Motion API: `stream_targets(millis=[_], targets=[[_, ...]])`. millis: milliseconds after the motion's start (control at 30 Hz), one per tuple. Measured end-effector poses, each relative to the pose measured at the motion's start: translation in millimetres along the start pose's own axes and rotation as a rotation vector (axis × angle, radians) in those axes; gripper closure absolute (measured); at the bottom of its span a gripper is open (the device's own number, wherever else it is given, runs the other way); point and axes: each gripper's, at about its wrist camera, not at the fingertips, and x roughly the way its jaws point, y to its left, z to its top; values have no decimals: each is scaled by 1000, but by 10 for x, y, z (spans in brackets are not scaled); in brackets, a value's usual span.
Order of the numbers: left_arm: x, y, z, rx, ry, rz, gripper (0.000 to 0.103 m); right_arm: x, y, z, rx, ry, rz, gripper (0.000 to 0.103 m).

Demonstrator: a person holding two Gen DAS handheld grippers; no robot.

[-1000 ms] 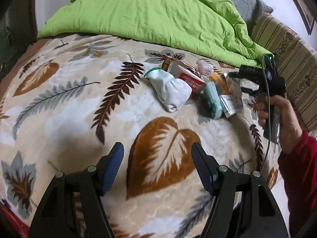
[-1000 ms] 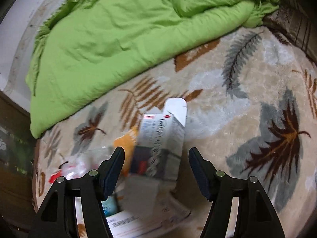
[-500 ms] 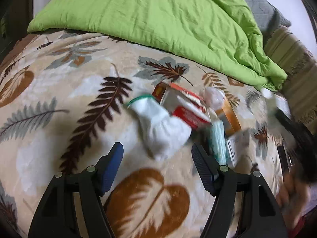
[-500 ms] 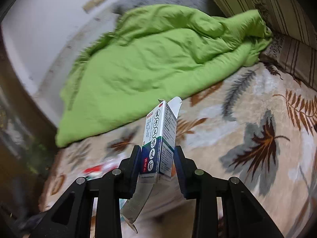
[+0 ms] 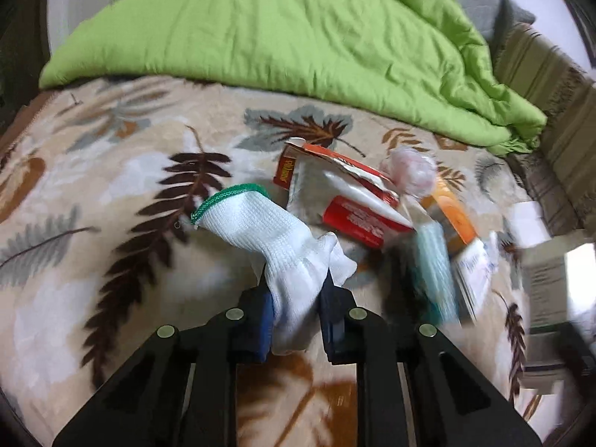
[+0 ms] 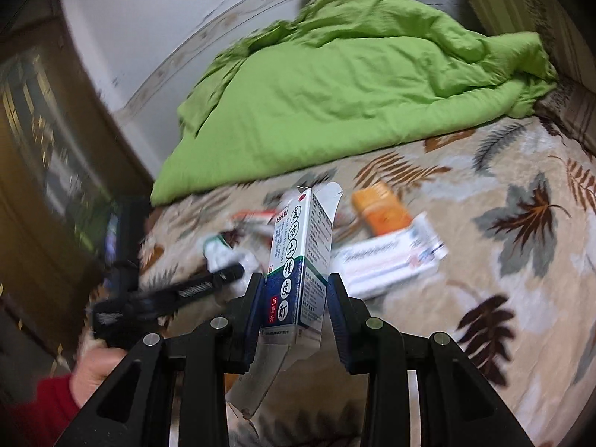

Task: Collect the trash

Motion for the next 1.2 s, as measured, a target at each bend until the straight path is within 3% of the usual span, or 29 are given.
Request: stream_targets(millis=[233,400,733,1200], targets=[[-784,135,-593,90,-154,76,83,127,391,-414,-163,28,-16,67],[-1102,288,-1021,66,-261,164,83,128,611,-522,-270,3,-23,67],[-1257,343,-1187,33,-319,246,83,18,723,-591,-308,-50,-49,67],[-1315,325,-1227,35,-333,304,82,-41,831,-630,-360,-78,-66,67]])
